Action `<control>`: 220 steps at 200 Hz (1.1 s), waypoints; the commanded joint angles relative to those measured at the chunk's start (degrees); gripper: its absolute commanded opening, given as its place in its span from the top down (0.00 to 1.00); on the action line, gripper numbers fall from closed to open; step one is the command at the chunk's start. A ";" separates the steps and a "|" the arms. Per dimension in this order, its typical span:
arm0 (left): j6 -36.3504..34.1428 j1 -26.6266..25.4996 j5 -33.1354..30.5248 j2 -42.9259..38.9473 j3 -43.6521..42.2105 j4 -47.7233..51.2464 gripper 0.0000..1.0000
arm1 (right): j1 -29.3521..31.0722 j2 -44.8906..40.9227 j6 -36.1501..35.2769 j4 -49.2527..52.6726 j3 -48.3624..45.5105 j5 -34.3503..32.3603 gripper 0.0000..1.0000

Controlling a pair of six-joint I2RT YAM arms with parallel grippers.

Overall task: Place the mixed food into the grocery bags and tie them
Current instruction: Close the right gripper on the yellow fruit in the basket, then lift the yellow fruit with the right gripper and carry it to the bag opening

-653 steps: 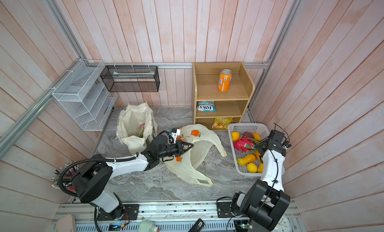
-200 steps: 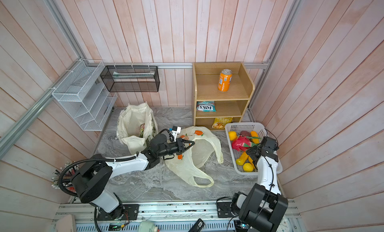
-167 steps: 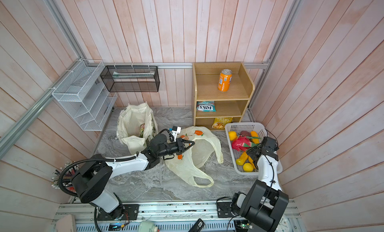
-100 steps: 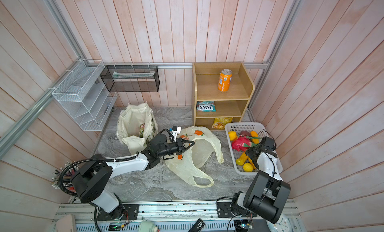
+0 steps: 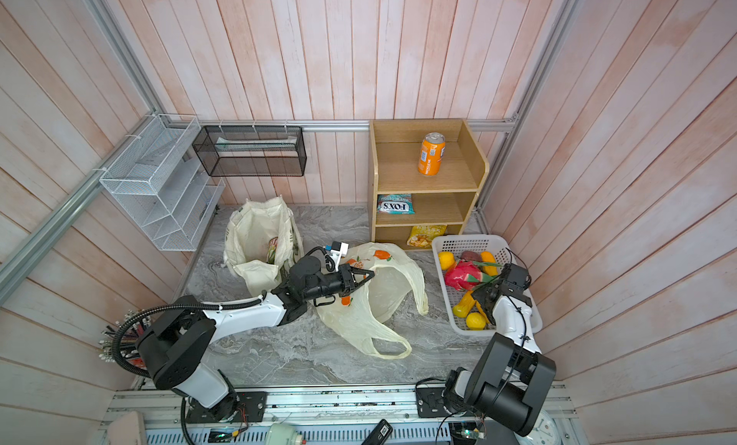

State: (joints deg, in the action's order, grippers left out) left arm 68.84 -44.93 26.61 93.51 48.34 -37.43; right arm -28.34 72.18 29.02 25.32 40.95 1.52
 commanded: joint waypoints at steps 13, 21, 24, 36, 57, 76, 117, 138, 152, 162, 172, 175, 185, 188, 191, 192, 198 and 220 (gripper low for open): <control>-0.19 -0.59 -0.55 0.69 1.89 0.50 1.00 | -0.27 -4.63 1.49 -0.23 0.47 1.90 0.35; -0.20 -0.70 -0.64 0.57 2.00 0.76 1.00 | -0.24 -6.19 2.04 -0.76 0.20 1.95 0.36; -0.20 -0.69 -0.68 0.61 2.01 0.78 1.00 | -0.27 -6.71 2.16 -1.05 0.06 2.05 0.37; -0.37 -0.78 -0.77 0.54 2.02 1.00 1.00 | -0.23 -8.03 2.66 -2.07 -0.41 2.17 0.37; -0.27 -0.96 -0.88 0.59 2.01 1.11 1.00 | -0.27 -6.81 2.30 -1.84 -0.52 1.95 0.27; -0.23 -1.14 -1.20 0.58 2.01 1.31 1.00 | -0.23 -4.42 1.30 -1.04 -0.56 1.10 0.20; -0.53 -1.18 -1.47 0.28 2.11 1.91 1.00 | -0.23 -1.72 1.22 -3.17 -2.82 0.20 0.19; -0.51 -1.22 -1.56 0.43 2.20 2.09 1.00 | -0.23 0.06 1.04 -4.09 -3.37 0.24 0.20; -0.50 -1.21 -1.46 0.56 2.21 2.10 1.00 | -0.24 1.28 0.96 -4.33 -3.25 0.19 0.21; -0.42 -1.28 -1.47 0.71 2.29 2.08 1.00 | -0.24 1.85 0.96 -4.40 -3.07 0.40 0.23; -0.44 -1.23 -1.45 0.78 2.28 2.01 1.00 | -0.25 2.25 0.96 -4.62 -3.07 0.27 0.25; -0.46 -1.23 -1.41 0.79 2.24 1.99 1.00 | -0.23 2.30 1.00 -4.67 -3.06 0.32 0.26; -0.44 -1.19 -1.38 0.90 2.28 1.90 1.00 | -0.31 2.27 1.04 -4.67 -2.89 0.54 0.29; -0.39 -1.22 -1.39 0.84 2.27 1.92 1.00 | -0.29 2.20 1.04 -4.65 -2.89 0.65 0.30; -0.43 -1.22 -1.39 0.89 2.25 1.86 1.00 | -0.31 2.11 1.09 -4.61 -2.85 0.74 0.30; -0.40 -1.22 -1.39 0.88 2.27 1.89 1.00 | -0.31 2.10 1.11 -4.64 -2.91 0.75 0.30; -0.38 -1.22 -1.39 0.97 2.29 1.88 1.00 | -0.31 1.89 1.21 -4.66 -2.92 0.84 0.31; -0.36 -1.22 -1.39 0.88 2.24 1.83 1.00 | -0.31 0.74 1.31 -4.50 -3.00 1.17 0.38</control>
State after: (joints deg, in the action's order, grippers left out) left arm 68.82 -45.91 25.50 93.56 49.08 -35.33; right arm -28.64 73.91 30.04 19.88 38.26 2.00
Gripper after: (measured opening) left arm 0.047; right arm 0.645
